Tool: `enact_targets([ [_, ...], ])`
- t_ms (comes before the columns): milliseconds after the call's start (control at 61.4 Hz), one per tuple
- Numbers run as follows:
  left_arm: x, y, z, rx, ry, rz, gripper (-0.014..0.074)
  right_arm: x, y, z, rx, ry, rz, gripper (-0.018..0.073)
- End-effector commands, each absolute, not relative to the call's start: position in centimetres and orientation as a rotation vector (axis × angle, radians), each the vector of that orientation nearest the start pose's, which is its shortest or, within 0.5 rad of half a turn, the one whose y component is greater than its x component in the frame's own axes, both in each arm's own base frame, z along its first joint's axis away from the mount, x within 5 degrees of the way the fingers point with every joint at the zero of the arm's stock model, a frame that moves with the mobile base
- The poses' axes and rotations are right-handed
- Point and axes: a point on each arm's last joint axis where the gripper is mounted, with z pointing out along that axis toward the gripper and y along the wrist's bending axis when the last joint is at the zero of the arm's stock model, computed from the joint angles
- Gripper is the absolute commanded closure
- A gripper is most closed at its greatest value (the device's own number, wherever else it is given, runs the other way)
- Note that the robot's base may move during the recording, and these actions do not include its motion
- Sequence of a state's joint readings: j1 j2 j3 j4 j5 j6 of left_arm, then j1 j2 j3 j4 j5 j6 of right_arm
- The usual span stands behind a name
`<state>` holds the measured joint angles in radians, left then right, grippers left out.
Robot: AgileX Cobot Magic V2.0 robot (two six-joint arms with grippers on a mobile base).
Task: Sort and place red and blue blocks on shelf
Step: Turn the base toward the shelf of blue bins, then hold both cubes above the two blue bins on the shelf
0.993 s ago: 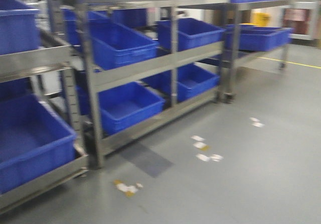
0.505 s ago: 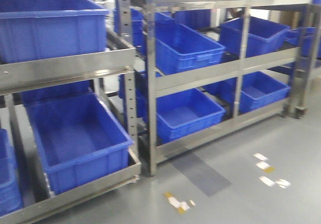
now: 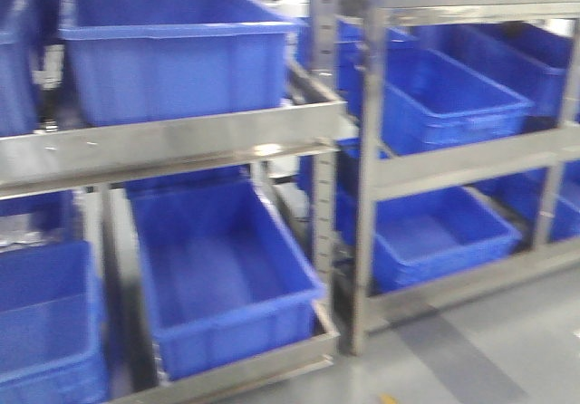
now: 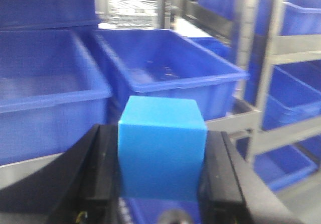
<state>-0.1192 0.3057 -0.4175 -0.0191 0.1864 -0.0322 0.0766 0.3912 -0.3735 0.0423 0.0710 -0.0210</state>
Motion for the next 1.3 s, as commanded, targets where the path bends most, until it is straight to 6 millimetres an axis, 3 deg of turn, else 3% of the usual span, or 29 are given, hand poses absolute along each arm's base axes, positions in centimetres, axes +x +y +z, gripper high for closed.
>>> enact_targets([
  [0, 7.30, -0.90, 33.42, 0.051, 1.448, -0.143, 0.0474, 9.19, 0.64, 32.30, -0.040, 1.459, 0.068, 0.0491],
  [1286, 7.30, -0.90, 33.42, 0.051, 1.448, -0.143, 0.0474, 9.19, 0.64, 32.30, -0.040, 1.459, 0.068, 0.0491],
])
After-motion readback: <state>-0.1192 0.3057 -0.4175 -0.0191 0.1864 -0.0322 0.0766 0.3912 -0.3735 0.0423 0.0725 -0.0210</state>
